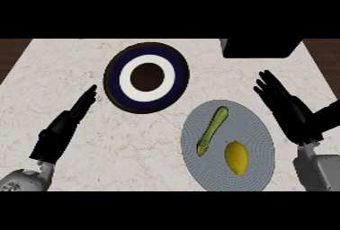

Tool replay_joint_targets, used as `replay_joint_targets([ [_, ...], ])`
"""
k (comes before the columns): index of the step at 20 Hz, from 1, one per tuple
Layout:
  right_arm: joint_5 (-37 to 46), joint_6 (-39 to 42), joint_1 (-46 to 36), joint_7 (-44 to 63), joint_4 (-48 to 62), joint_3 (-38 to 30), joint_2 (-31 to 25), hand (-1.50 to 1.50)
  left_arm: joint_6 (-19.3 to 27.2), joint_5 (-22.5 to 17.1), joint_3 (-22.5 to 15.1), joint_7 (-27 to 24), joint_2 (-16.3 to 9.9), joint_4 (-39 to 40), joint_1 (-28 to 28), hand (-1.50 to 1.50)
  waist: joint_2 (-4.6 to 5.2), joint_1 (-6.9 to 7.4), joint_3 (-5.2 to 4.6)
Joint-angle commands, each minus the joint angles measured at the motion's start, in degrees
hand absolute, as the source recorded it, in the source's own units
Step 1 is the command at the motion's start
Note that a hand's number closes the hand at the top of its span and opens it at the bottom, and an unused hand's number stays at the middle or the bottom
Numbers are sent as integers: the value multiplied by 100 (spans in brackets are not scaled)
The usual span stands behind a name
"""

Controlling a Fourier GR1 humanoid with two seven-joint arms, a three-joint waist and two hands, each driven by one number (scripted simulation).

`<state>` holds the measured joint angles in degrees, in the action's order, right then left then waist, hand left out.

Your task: Pick the lemon from the placemat and place it in the plate

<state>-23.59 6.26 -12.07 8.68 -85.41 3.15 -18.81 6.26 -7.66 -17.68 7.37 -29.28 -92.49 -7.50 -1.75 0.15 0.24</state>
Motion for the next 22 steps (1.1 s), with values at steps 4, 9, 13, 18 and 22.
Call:
replay_joint_targets([
  [4,1588,-925,-751,-543,-257,1243,976,150,190,-195,690,-65,81,-315,-527,0,161,132,-30],
  [9,4101,-1328,-962,329,357,1964,-704,150,217,-344,785,-172,185,-234,-613,0,100,166,-168],
  [13,4723,-3759,-105,308,418,2339,1434,-150,194,-460,1008,-426,235,-57,-523,0,166,-21,-35],
  [18,4634,-5359,539,-786,159,3021,1856,-150,324,-401,1035,-190,322,-230,-610,0,158,2,-16],
  [22,5866,-5432,579,-81,-332,3233,1870,-150,-74,-600,1383,-177,227,102,-844,0,158,-64,-29],
])
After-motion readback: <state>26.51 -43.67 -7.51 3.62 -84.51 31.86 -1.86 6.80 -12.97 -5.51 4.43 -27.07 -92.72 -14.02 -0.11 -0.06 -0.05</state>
